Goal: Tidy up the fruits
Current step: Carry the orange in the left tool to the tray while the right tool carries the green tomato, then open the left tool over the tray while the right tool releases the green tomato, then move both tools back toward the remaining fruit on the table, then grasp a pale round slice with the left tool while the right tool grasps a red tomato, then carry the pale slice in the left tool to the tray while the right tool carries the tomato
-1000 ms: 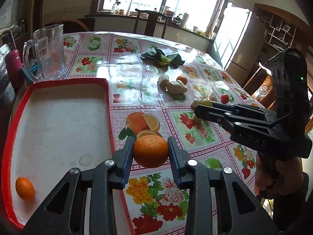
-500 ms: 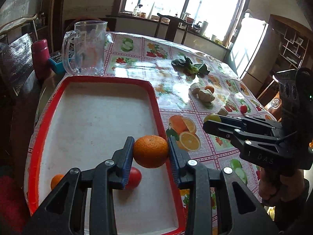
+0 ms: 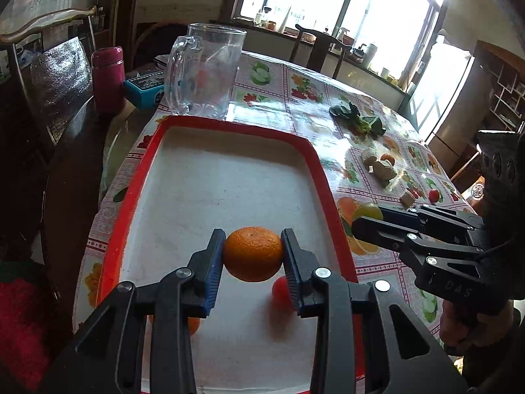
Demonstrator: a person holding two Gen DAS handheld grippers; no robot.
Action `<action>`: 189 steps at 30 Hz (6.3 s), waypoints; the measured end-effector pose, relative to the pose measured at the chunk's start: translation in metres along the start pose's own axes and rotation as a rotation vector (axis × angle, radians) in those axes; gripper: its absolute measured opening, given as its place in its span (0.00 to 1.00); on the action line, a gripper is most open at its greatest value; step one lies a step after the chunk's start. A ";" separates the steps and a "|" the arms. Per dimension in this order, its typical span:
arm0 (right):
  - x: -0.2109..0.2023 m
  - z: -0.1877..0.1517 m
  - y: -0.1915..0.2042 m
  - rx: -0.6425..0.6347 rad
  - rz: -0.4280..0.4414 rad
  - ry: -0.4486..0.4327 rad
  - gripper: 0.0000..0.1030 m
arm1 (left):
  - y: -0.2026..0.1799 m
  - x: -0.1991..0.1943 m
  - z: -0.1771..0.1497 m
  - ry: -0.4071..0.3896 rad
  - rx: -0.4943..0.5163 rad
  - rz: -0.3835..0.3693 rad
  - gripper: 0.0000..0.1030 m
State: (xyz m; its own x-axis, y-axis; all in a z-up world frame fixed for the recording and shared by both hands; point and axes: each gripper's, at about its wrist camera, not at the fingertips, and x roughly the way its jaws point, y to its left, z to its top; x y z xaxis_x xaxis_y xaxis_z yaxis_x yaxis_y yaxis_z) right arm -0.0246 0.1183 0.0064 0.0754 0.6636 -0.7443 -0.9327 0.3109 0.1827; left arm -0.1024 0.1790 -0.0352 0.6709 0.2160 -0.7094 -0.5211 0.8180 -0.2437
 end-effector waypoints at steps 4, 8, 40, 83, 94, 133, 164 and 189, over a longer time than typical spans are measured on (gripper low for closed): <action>0.016 0.005 0.008 -0.013 0.015 0.022 0.23 | 0.012 0.001 0.002 0.007 -0.011 0.022 0.31; 0.034 0.007 0.016 -0.028 0.026 0.056 0.23 | 0.025 0.007 0.001 0.022 -0.024 0.055 0.31; -0.015 -0.013 -0.018 0.040 -0.015 -0.004 0.42 | 0.036 0.013 0.000 0.050 -0.064 0.138 0.57; -0.118 -0.100 -0.234 0.366 -0.342 -0.074 0.41 | -0.225 0.100 -0.002 0.176 0.329 -0.168 0.57; -0.124 -0.114 -0.323 0.494 -0.501 -0.058 0.42 | -0.257 0.143 0.000 0.224 0.374 -0.183 0.57; -0.101 -0.078 -0.177 0.316 -0.298 -0.090 0.30 | -0.169 0.065 0.004 0.092 0.253 -0.178 0.20; -0.033 -0.022 -0.061 0.132 -0.109 -0.040 0.30 | -0.043 0.023 0.008 0.025 0.073 -0.035 0.20; 0.025 0.010 -0.007 0.033 -0.017 0.018 0.30 | 0.035 0.021 0.019 0.025 -0.026 0.045 0.20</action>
State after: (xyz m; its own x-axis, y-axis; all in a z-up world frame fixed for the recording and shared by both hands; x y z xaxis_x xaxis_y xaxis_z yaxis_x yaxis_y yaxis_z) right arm -0.0123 0.1399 -0.0069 0.0845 0.6457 -0.7589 -0.9190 0.3448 0.1910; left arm -0.0962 0.2223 -0.0457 0.6334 0.2389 -0.7361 -0.5644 0.7933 -0.2282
